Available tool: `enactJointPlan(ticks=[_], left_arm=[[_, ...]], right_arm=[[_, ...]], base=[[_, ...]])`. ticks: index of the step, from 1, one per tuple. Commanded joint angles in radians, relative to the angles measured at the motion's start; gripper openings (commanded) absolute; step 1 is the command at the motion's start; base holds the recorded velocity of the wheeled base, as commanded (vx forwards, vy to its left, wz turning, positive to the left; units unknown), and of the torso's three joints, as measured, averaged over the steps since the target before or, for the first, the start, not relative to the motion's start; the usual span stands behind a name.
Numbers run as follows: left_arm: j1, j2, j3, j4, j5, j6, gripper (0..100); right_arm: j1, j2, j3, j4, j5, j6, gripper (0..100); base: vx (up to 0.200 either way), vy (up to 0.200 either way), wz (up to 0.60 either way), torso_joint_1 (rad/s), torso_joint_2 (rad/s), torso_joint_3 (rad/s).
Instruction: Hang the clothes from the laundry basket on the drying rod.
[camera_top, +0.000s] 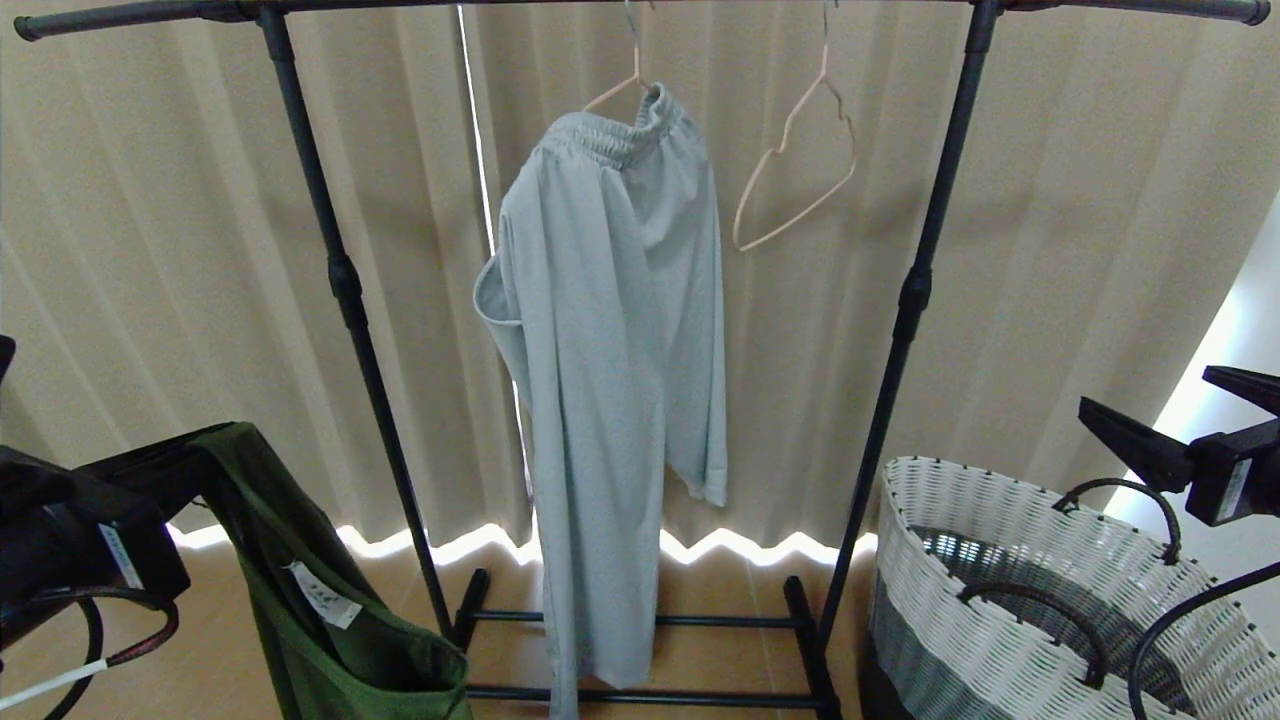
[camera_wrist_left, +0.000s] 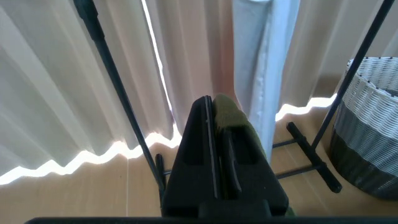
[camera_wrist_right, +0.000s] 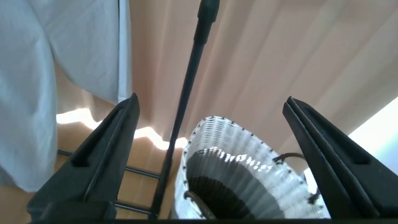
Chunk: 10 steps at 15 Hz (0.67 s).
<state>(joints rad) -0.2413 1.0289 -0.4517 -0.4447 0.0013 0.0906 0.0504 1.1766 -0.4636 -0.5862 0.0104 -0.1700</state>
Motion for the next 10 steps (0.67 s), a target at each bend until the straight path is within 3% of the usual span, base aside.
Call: enactJointPlan(ticks=[1, 7, 10], left_arm=[[0.002, 0.007, -0.001, 0.000, 0.000, 0.000, 0], [0.004, 0.007, -0.001, 0.000, 0.000, 0.000, 0], [0.004, 0.007, -0.001, 0.000, 0.000, 0.000, 0]], right_arm=[[-0.001, 0.006, 0.000, -0.014, 0.000, 0.004, 100], [-0.004, 0.112, 0.034, -0.187, -0.001, 0.014, 100], [-0.004, 0.135, 0.034, -0.215, -0.004, 0.018, 100]], base=[[0.000, 0.000, 0.00, 0.000, 0.00, 0.000], [0.000, 0.000, 0.00, 0.000, 0.00, 0.000], [0.000, 0.000, 0.00, 0.000, 0.00, 0.000]])
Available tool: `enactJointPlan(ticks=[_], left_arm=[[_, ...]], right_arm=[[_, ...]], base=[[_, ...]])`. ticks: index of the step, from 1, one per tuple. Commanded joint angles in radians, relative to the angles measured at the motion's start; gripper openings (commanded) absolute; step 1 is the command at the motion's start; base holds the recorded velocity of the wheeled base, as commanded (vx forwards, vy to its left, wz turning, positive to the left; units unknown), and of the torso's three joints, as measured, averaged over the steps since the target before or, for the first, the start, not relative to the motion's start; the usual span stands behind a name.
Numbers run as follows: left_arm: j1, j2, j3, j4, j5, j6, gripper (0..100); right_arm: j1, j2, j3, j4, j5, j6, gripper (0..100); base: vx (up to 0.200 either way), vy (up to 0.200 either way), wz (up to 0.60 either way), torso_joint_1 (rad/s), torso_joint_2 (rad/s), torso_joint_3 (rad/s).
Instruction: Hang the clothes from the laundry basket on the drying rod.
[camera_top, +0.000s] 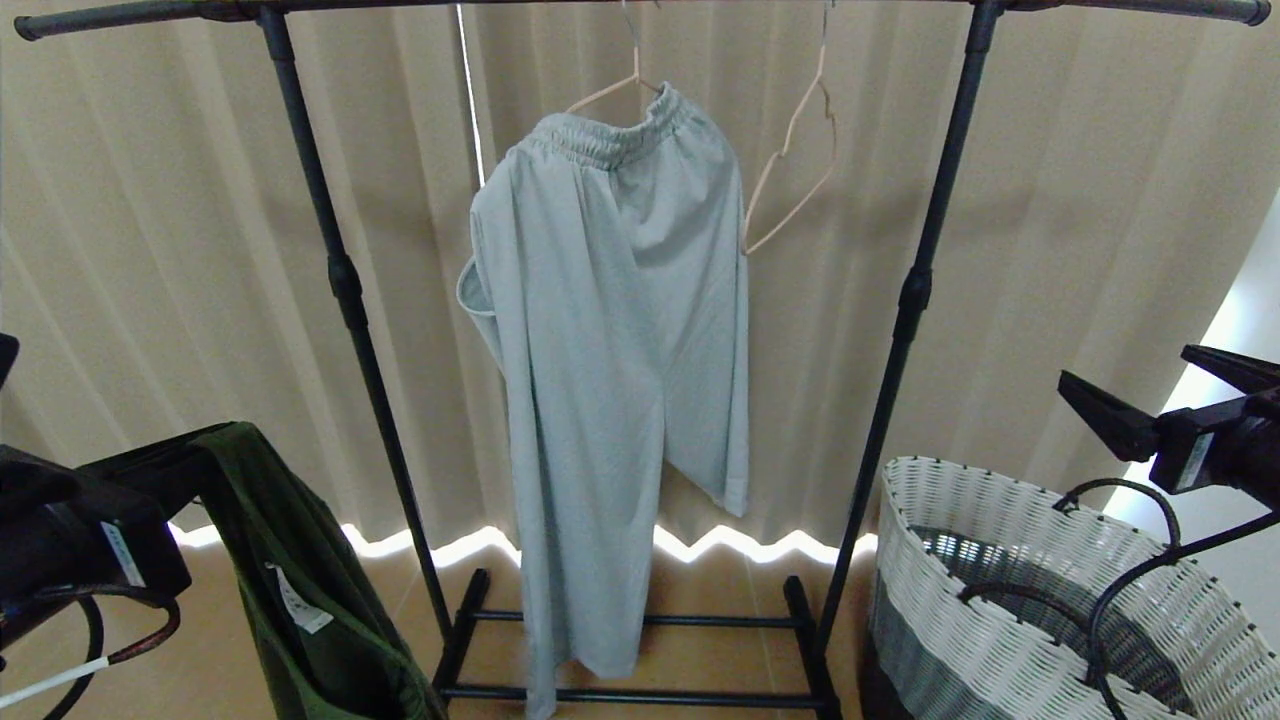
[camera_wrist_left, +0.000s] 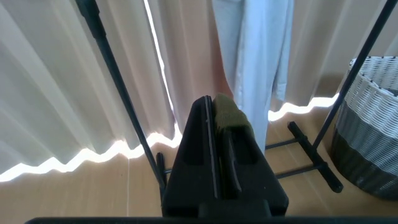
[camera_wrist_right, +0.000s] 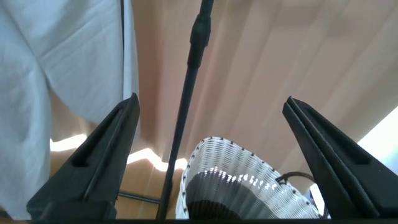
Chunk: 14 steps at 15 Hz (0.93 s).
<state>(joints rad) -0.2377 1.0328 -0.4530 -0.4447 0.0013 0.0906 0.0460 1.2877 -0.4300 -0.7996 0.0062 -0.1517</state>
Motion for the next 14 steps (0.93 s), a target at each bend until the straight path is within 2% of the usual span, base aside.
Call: enactJointPlan(ticks=[1, 5, 14], left_arm=[[0.000, 0.003, 0.000, 0.000, 0.000, 0.000, 0], [0.000, 0.001, -0.001, 0.000, 0.000, 0.000, 0], [0.000, 0.001, 0.000, 0.000, 0.000, 0.001, 0]], right_arm=[[0.000, 0.022, -0.001, -0.003, 0.000, 0.001, 100], [0.002, 0.015, -0.004, -0.001, -0.005, 0.000, 100], [0.002, 0.010, -0.010, -0.001, -0.025, -0.002, 100]], base=[[0.000, 0.000, 0.00, 0.000, 0.00, 0.000], [0.000, 0.000, 0.00, 0.054, -0.22, -0.251], [0.000, 0.000, 0.00, 0.136, -0.49, -0.316]])
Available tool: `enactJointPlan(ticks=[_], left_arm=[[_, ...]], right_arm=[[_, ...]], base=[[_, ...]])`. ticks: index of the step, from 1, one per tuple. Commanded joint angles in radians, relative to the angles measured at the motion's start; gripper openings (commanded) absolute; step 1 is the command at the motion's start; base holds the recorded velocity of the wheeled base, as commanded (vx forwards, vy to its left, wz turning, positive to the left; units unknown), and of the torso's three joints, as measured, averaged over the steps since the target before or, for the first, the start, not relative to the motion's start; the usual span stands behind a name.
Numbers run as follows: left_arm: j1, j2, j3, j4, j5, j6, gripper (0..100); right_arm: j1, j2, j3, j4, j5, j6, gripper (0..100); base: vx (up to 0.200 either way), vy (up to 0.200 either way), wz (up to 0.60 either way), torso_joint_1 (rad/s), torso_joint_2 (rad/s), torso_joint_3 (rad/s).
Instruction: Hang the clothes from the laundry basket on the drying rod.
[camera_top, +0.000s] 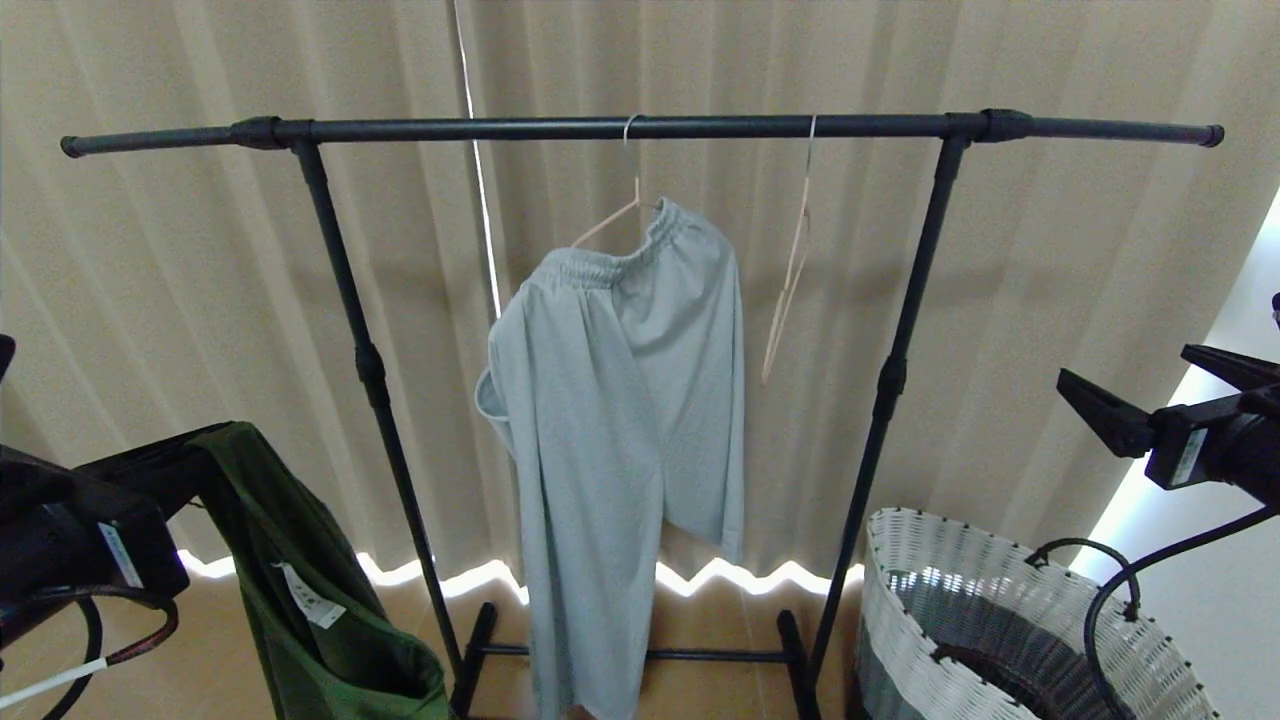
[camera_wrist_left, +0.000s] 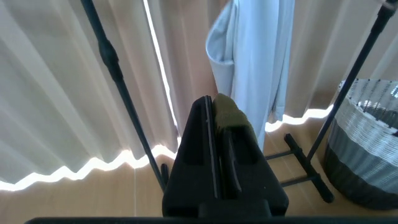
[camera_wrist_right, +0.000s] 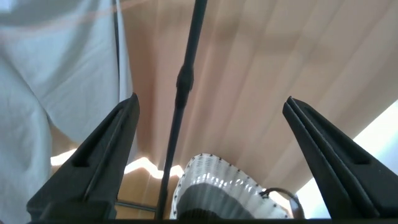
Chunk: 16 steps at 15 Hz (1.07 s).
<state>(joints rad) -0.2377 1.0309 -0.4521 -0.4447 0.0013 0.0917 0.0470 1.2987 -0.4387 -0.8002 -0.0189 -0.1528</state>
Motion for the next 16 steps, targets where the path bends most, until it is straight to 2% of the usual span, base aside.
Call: enactJointPlan(ticks=[1, 6, 8, 10, 13, 16], left_arm=[[0.000, 0.003, 0.000, 0.000, 0.000, 0.000, 0], [0.001, 0.003, 0.000, 0.000, 0.000, 0.000, 0], [0.001, 0.002, 0.000, 0.000, 0.000, 0.000, 0], [0.003, 0.000, 0.000, 0.000, 0.000, 0.000, 0], [0.004, -0.002, 0.000, 0.000, 0.000, 0.000, 0], [0.003, -0.002, 0.018, 0.000, 0.000, 0.006, 0]], right_arm=[[0.001, -0.001, 0.002, -0.001, -0.004, -0.001, 100], [0.005, -0.035, 0.015, 0.012, -0.010, -0.018, 100], [0.004, -0.041, 0.060, -0.001, -0.004, -0.122, 100], [0.001, -0.044, 0.104, -0.048, -0.001, -0.169, 100], [0.001, -0.035, 0.156, -0.117, -0.001, -0.172, 100], [-0.019, -0.058, 0.147, -0.094, -0.012, -0.176, 100]], base=[[0.000, 0.000, 0.00, 0.163, -0.45, -0.290], [0.000, 0.000, 0.00, 0.192, -0.48, -0.292], [0.000, 0.000, 0.00, 0.212, -0.50, -0.295], [0.000, 0.000, 0.00, 0.190, -0.44, -0.254], [0.000, 0.000, 0.00, 0.056, -0.12, -0.074], [0.000, 0.000, 0.00, 0.000, 0.00, 0.000]])
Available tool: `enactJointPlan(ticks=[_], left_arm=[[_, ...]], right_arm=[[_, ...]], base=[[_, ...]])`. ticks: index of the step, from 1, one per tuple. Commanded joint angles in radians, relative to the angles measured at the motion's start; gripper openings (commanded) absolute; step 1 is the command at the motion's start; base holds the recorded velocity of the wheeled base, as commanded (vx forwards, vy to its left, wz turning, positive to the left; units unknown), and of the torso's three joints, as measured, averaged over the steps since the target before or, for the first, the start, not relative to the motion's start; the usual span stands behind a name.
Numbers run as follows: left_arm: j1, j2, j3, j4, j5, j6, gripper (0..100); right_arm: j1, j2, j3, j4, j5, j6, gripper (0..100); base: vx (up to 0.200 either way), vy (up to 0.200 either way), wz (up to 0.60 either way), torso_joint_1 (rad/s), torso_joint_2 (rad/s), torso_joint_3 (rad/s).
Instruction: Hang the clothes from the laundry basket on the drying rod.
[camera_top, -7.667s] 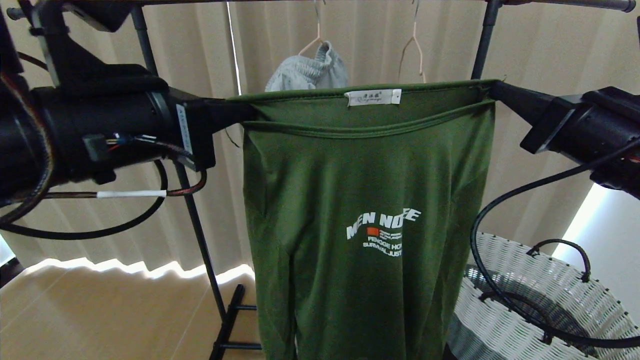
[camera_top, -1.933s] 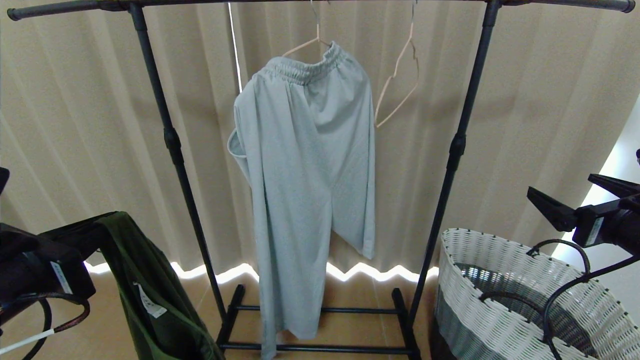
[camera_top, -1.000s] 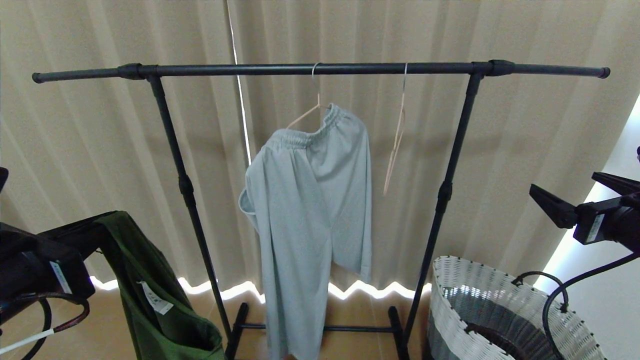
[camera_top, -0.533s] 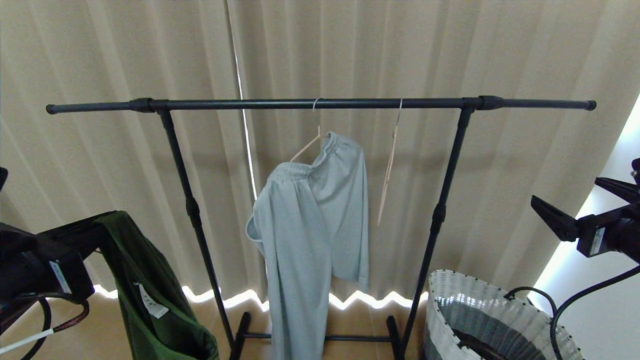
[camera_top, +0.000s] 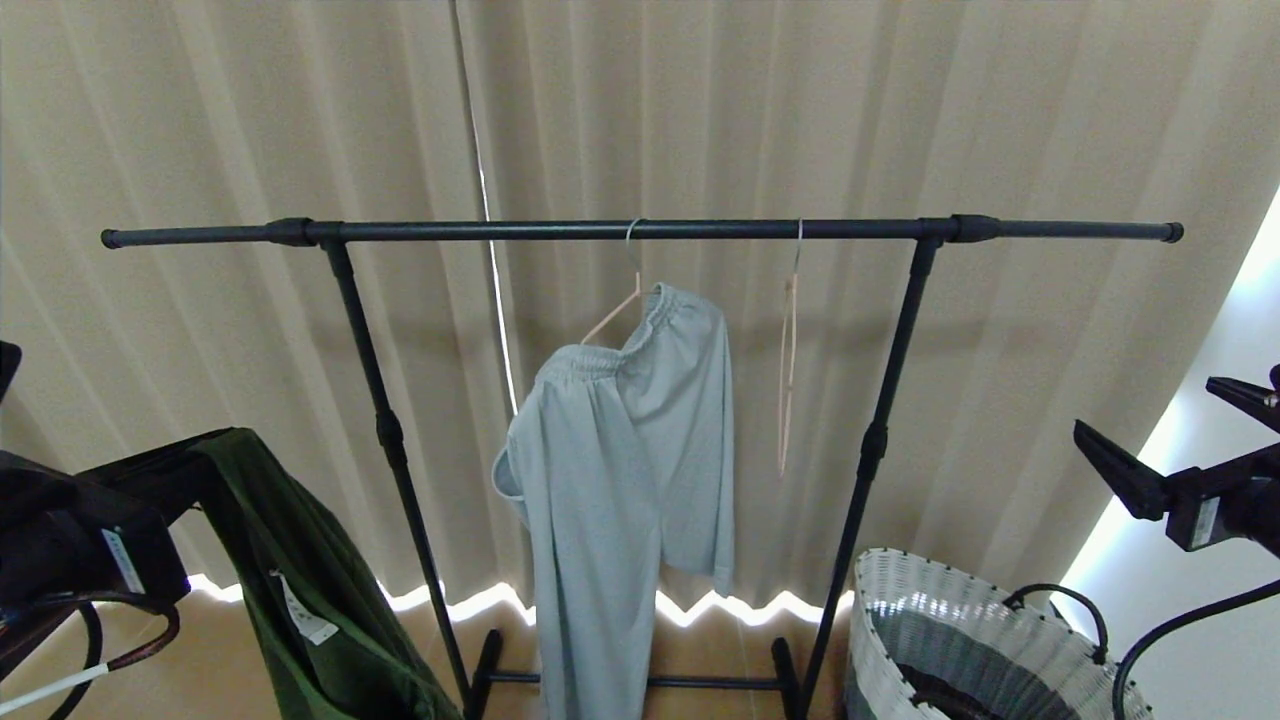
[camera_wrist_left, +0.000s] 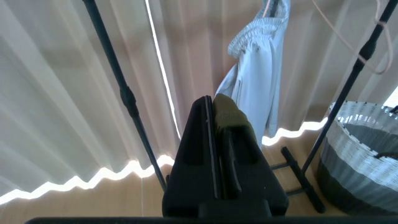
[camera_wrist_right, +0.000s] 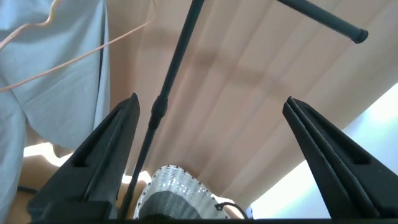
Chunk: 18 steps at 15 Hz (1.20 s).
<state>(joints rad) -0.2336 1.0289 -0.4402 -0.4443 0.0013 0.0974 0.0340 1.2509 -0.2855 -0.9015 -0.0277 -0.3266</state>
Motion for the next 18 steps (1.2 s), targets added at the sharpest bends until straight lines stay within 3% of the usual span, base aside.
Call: enactJointPlan(ticks=[1, 3, 5, 8, 13, 18], left_arm=[[-0.001, 0.000, 0.008, -0.001, 0.000, 0.002, 0], [0.000, 0.000, 0.009, -0.001, 0.000, 0.002, 0], [0.000, -0.001, 0.014, -0.001, 0.000, 0.005, 0], [-0.001, -0.003, 0.020, -0.001, 0.000, 0.036, 0], [-0.001, 0.011, 0.018, 0.002, 0.000, 0.034, 0], [-0.001, 0.010, 0.021, 0.002, 0.000, 0.039, 0]], right_arm=[[-0.011, -0.011, -0.017, 0.027, -0.006, -0.002, 100], [-0.031, -0.031, -0.123, 0.263, -0.055, 0.015, 100], [-0.029, -0.053, -0.196, 0.455, -0.064, 0.090, 100], [-0.029, -0.064, -0.282, 0.664, -0.078, 0.161, 100], [-0.020, -0.079, -0.276, 0.665, -0.077, 0.184, 100], [-0.020, -0.107, -0.274, 0.667, -0.075, 0.184, 100]], base=[[0.000, 0.000, 0.00, 0.000, 0.00, 0.000], [0.000, 0.000, 0.00, 0.000, 0.00, 0.000], [0.000, 0.000, 0.00, 0.000, 0.00, 0.000], [0.000, 0.000, 0.00, 0.000, 0.00, 0.000], [0.000, 0.000, 0.00, 0.000, 0.00, 0.000], [0.200, 0.000, 0.00, 0.000, 0.00, 0.001]])
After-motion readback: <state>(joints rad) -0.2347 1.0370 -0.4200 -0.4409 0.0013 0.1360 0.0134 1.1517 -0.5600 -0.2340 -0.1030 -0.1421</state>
